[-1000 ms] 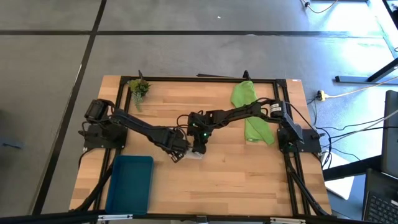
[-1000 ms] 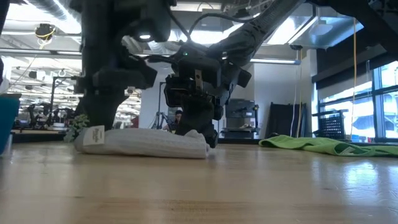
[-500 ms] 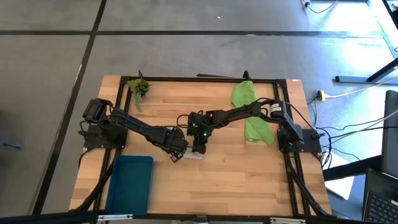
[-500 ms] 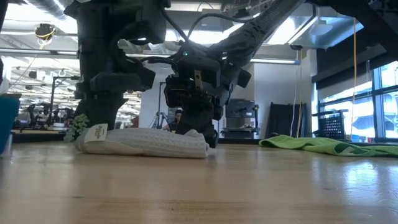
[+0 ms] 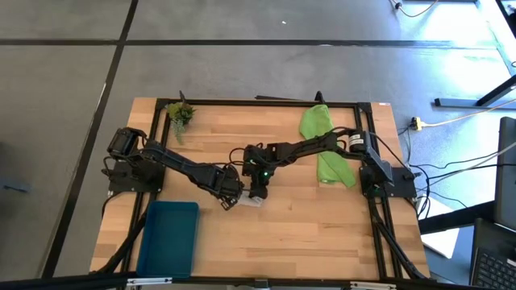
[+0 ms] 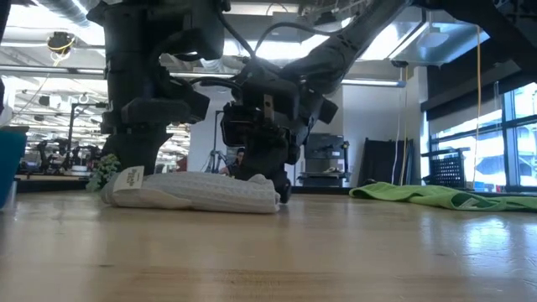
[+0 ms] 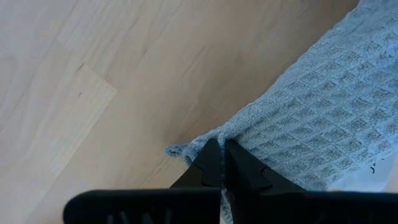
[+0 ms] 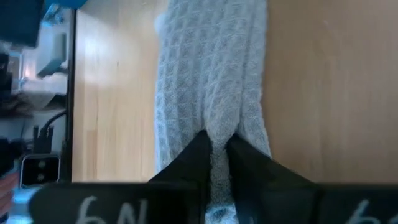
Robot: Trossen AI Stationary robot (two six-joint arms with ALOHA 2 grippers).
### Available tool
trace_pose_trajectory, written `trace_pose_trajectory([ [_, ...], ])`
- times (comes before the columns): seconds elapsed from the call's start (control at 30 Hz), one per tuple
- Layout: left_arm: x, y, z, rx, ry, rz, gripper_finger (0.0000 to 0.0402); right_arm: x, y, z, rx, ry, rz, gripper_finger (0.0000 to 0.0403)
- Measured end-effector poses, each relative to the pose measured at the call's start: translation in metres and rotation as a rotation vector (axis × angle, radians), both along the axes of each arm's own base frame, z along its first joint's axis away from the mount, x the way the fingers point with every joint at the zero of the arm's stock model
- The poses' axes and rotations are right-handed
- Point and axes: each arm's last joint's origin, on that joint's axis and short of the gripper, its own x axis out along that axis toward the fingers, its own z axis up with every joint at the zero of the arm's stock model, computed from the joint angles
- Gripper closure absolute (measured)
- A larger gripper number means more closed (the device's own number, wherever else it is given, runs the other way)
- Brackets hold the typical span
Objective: Roll microfiber towels into tight, uniform cylinder then place into a basket
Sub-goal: Roll the gray towel
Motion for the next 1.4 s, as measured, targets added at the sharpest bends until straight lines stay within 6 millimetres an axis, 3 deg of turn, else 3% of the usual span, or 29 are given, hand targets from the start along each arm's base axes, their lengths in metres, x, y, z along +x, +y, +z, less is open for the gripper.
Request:
trace_pose_trajectory([
  [0.33, 0.000, 0.000, 0.000, -0.001, -0.002, -0.001, 0.0401, 0.001, 0.000, 0.002, 0.003, -0.030, 0.019, 0.0347],
  [0.7, 0.000, 0.000, 0.000, -0.002, -0.004, -0.001, 0.0401, 0.002, -0.001, 0.011, -0.128, -0.102, 0.035, 0.0347],
  [0.97, 0.001, 0.000, 0.000, -0.005, -0.008, -0.001, 0.0401, 0.001, -0.001, 0.011, -0.091, -0.103, 0.060, 0.0345],
  [1.4, 0.001, 0.000, 0.000, -0.005, -0.010, 0.000, 0.0401, 0.003, -0.005, 0.014, -0.154, -0.108, 0.014, 0.0262],
])
